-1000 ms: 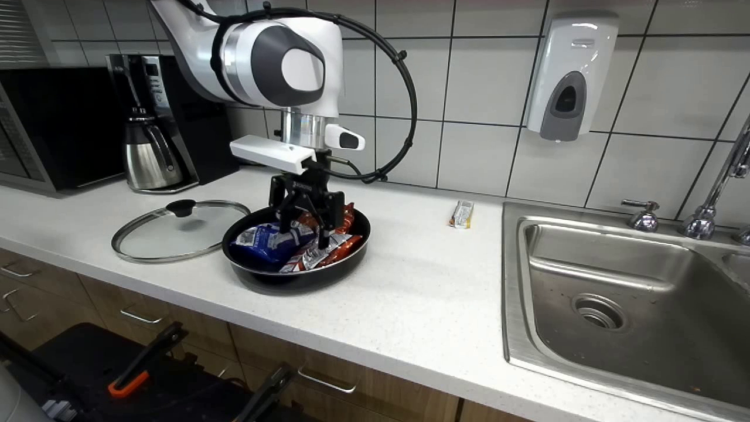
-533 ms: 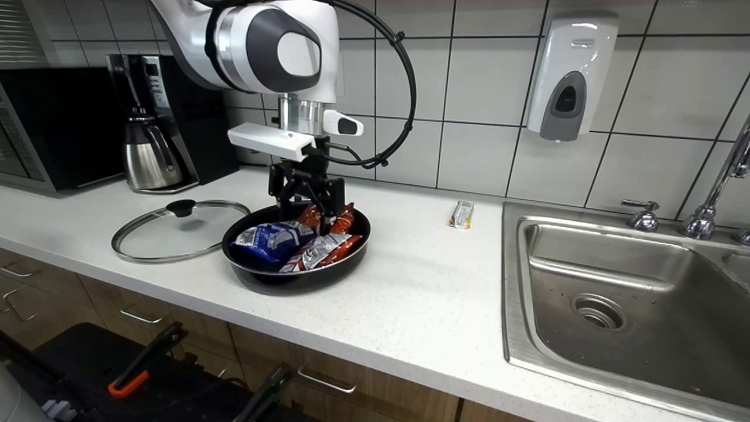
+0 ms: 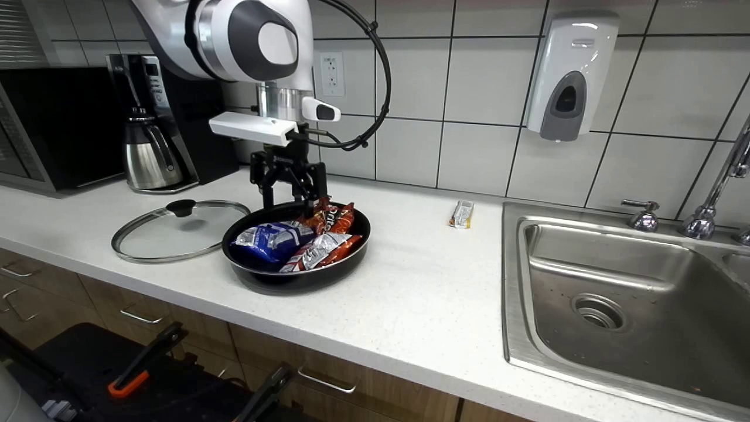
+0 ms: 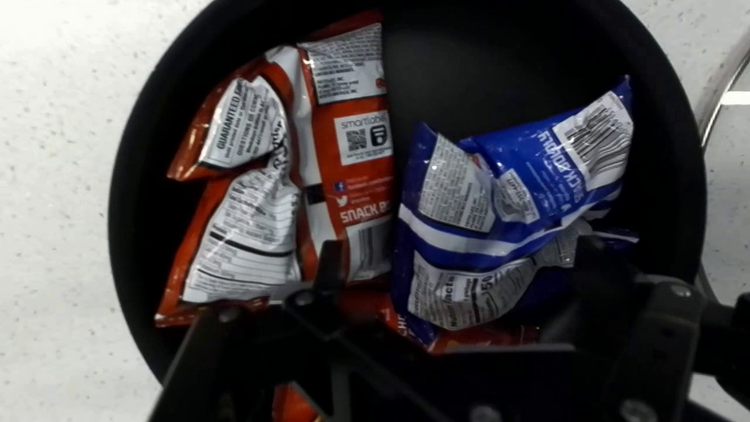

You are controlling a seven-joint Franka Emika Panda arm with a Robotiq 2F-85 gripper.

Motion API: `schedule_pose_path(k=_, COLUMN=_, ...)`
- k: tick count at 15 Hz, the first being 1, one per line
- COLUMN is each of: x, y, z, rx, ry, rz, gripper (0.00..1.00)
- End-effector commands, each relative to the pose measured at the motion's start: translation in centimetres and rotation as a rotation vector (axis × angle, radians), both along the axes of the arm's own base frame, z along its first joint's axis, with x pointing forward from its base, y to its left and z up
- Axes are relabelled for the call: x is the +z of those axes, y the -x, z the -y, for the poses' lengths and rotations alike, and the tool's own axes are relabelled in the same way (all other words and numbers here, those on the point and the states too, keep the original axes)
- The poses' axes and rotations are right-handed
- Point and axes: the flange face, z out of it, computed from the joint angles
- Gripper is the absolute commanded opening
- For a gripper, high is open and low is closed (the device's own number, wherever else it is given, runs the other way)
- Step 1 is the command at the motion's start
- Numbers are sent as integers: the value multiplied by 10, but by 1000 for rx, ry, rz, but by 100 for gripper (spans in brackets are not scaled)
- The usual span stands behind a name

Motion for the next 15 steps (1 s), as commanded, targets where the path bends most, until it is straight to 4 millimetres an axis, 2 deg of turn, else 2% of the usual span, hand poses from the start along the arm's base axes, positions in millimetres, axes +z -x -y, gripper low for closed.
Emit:
schedule_pose_path(k=1, x=12, y=-8, z=-32, rx=63, ry=20, rz=-10, gripper=100)
schedule_pose_path(k=10, x=15, y=-20, z=-122, rx=267, ry=33, rz=1, gripper=100)
schedule_pose_path(k=15, x=9, y=-27, z=-160, rx=353, ry=43, rz=1, gripper=100)
